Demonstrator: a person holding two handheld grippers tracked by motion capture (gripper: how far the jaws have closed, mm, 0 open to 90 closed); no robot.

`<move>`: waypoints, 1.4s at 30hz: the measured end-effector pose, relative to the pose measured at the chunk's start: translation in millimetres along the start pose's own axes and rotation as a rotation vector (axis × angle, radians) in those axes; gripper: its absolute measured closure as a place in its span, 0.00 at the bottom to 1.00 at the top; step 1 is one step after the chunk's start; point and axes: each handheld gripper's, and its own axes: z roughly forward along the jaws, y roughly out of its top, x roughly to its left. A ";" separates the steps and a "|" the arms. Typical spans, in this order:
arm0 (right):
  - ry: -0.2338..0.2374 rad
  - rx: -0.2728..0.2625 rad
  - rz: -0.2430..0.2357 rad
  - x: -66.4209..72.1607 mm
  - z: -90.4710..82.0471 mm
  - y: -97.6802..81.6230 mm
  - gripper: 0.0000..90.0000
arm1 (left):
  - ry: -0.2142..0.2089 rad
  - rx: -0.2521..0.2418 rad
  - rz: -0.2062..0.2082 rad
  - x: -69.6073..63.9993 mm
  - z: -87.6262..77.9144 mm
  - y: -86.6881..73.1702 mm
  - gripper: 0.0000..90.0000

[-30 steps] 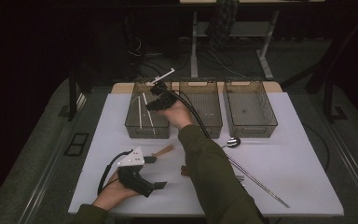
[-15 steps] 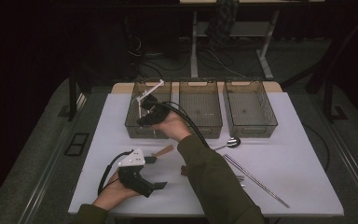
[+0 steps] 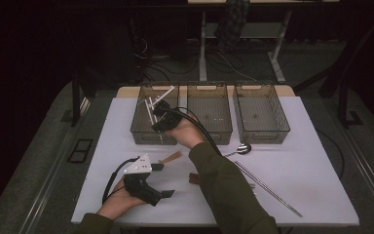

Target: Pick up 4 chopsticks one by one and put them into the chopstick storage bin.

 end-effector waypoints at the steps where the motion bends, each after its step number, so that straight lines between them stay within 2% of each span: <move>1: -0.003 -0.002 0.000 -1.5 -1.1 -0.5 0.99 | 0.000 -0.001 0.000 0.0 0.0 0.0 0.00; 7: 0.006 -0.018 0.013 -3.6 -5.8 -5.0 0.98 | 0.001 0.000 0.000 -0.1 -0.4 -0.3 0.00; 11: 0.008 -0.033 0.019 -5.9 -13.7 -10.8 0.83 | 0.001 0.000 -0.001 0.3 -0.4 -0.4 0.00; 15: 0.001 -0.053 0.059 -10.0 -27.7 -21.2 0.70 | 0.002 0.003 -0.002 0.5 0.6 -0.4 0.00; 25: -0.037 -0.103 0.101 -25.1 -73.0 -52.4 0.52 | 0.008 0.006 -0.008 1.6 0.7 -0.7 0.00; 29: -0.062 -0.117 0.099 -27.6 -90.4 -63.0 0.50 | 0.014 0.004 -0.014 1.8 0.6 -0.9 0.00; 34: -0.077 -0.108 0.087 -28.1 -107.8 -80.3 0.49 | 0.015 0.002 -0.019 2.0 0.5 -1.3 0.00; 42: -0.103 -0.134 0.094 -30.7 -134.7 -121.9 0.47 | 0.018 0.005 -0.019 1.7 0.5 -1.9 0.00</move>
